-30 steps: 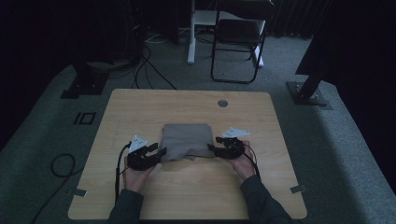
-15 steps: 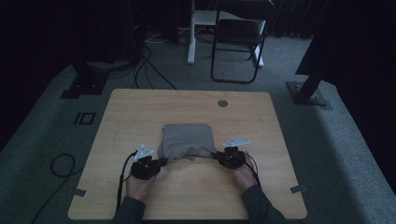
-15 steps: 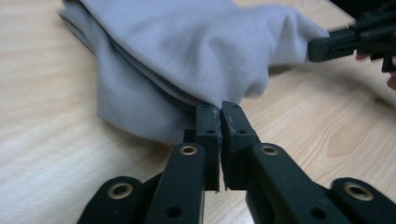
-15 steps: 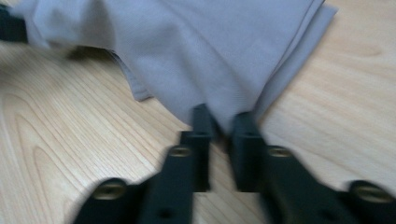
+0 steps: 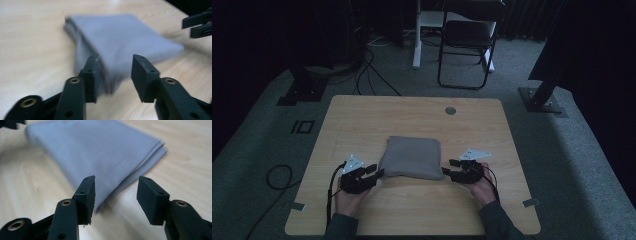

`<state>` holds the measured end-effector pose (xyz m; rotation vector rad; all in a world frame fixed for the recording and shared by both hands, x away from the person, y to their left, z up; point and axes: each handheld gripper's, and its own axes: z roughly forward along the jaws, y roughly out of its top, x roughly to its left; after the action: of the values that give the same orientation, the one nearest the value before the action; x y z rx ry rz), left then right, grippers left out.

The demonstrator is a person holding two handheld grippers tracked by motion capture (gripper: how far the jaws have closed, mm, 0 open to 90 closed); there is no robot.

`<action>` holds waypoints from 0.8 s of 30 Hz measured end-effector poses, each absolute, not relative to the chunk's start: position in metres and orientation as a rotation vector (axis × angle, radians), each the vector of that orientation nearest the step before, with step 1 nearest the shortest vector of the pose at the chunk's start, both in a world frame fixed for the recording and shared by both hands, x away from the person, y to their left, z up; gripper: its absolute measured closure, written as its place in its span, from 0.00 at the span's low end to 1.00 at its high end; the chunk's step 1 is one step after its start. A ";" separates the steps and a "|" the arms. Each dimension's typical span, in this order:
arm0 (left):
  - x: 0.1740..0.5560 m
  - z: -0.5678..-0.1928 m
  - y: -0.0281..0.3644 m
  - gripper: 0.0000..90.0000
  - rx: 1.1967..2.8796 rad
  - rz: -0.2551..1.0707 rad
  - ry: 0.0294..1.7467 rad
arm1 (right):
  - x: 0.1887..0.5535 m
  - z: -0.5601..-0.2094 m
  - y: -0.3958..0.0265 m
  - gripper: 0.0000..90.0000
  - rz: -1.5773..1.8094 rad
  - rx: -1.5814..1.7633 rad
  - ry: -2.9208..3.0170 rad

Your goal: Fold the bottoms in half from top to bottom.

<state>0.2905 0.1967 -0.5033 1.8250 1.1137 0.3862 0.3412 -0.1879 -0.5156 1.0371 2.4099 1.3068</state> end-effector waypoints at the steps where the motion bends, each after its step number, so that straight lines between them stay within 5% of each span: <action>1: 0.293 -0.499 0.192 0.62 1.828 0.404 1.097 | 0.344 -0.514 -0.185 0.54 1.293 1.053 2.389; 10: 0.335 -0.503 0.137 0.55 1.999 0.511 1.062 | 0.371 -0.514 -0.126 0.48 1.269 1.075 2.399; 24: 0.329 -0.538 0.149 0.54 2.081 0.407 1.110 | 0.373 -0.535 -0.105 0.43 1.179 1.056 2.501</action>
<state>0.3291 0.1487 -0.5381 2.0806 1.1097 0.4070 0.3735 -0.1048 -0.5347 1.0560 2.5009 1.1790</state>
